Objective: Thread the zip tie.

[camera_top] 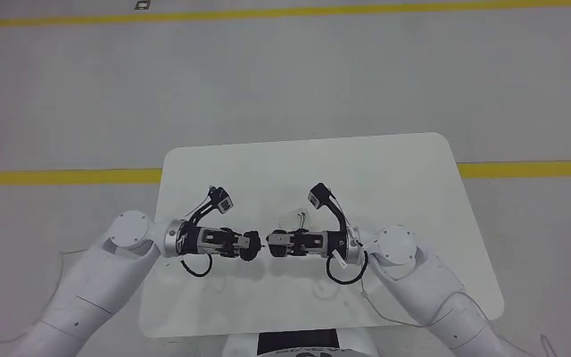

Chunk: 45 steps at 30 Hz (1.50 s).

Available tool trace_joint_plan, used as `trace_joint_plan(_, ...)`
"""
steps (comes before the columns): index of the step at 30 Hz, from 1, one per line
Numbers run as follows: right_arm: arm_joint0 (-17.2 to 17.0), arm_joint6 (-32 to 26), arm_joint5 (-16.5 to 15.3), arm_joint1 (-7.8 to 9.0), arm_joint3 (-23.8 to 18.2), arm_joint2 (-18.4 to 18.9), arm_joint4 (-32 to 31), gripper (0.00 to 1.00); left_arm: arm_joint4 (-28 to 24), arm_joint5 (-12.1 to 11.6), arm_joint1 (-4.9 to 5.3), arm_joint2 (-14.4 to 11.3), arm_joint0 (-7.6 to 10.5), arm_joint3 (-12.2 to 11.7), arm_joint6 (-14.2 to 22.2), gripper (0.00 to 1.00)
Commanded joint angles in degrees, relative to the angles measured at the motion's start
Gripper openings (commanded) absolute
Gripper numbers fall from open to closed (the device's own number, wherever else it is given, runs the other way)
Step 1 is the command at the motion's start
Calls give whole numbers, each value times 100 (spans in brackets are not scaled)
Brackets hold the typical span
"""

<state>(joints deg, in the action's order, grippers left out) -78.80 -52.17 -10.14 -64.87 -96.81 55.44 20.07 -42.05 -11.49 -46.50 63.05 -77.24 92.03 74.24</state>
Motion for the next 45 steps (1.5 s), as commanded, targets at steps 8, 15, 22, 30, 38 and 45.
trace_joint_plan(8,-118,26,-9,46,-11,139,-46,100,127,-126,18,57,-32,239,137,0)
trace_joint_plan(15,-118,26,-9,46,-11,139,-46,100,220,-163,19,43,-3,317,201,0)
trace_joint_plan(22,-118,26,-9,46,-11,139,-46,100,358,-289,-5,-35,-15,153,-43,0)
trace_joint_plan(30,-118,26,-9,46,-11,139,-46,100,155,-799,-27,435,-104,-137,411,0)
trace_joint_plan(38,-118,26,-9,46,-11,139,-46,100,196,-799,-274,1018,-464,133,540,0)
trace_joint_plan(45,-118,26,-9,46,-11,139,-46,100,168,-799,-460,1186,-567,117,540,0)
